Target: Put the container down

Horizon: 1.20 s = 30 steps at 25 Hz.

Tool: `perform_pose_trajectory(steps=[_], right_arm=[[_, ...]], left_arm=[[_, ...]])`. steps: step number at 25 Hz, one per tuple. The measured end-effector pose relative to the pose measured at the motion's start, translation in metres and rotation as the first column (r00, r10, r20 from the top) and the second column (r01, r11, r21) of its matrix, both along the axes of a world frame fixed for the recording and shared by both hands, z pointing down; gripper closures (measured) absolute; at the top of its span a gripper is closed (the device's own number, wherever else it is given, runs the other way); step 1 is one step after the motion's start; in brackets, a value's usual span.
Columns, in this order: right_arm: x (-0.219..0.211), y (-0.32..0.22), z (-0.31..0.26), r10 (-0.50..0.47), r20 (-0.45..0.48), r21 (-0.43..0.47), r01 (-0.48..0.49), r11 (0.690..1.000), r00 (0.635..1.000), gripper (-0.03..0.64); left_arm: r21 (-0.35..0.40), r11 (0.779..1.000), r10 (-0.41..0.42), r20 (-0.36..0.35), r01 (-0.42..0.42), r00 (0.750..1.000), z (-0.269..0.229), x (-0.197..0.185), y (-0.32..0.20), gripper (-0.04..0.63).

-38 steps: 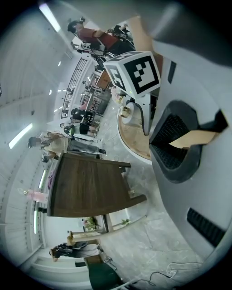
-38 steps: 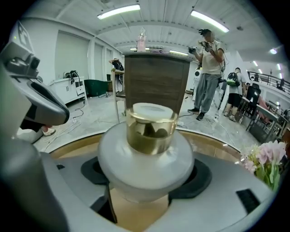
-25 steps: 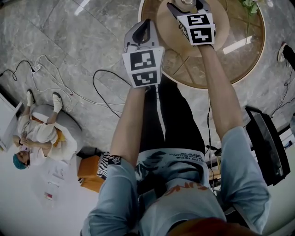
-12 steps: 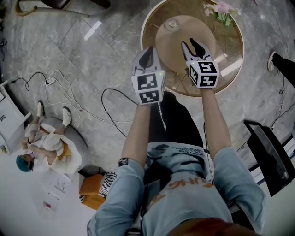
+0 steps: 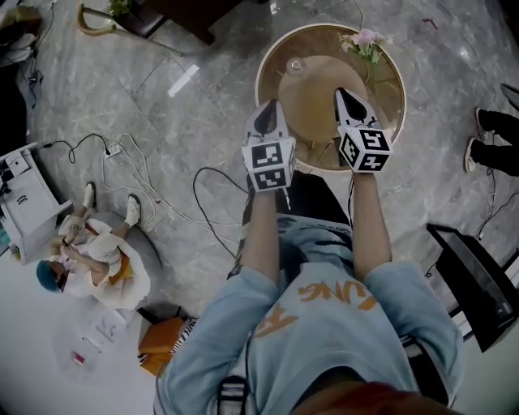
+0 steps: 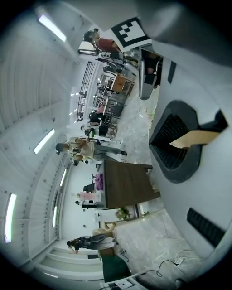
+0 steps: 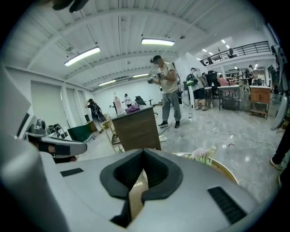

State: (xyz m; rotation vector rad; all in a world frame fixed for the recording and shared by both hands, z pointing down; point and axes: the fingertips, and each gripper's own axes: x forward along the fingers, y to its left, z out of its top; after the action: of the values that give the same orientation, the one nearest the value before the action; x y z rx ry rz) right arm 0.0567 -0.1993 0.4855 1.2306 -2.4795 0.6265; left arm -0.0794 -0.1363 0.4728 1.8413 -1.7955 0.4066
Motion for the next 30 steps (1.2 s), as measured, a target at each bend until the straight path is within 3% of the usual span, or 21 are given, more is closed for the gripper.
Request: perform_pose_trajectory(steps=[6, 13, 23, 30], right_arm=[[0.015, -0.012, -0.098, 0.084, 0.058, 0.107, -0.09, 0.99, 0.995, 0.605], [0.038, -0.021, -0.2, 0.053, 0.031, 0.304, -0.059, 0.951, 0.998, 0.606], [0.073, -0.021, -0.272, 0.097, 0.037, 0.444, -0.104, 0.89, 0.995, 0.606], [0.08, -0.025, -0.298, 0.12, 0.033, 0.505, -0.12, 0.855, 0.992, 0.606]], left_arm=[[0.157, 0.987, 0.022, 0.001, -0.022, 1.0, -0.09, 0.018, -0.026, 0.569], [0.322, 0.936, 0.128, 0.06, -0.141, 0.99, -0.182, 0.052, -0.055, 0.569], [0.452, 0.857, 0.213, 0.124, -0.246, 0.969, -0.254, 0.094, -0.07, 0.569], [0.513, 0.825, 0.193, 0.138, -0.237, 0.971, -0.285, 0.087, -0.075, 0.57]])
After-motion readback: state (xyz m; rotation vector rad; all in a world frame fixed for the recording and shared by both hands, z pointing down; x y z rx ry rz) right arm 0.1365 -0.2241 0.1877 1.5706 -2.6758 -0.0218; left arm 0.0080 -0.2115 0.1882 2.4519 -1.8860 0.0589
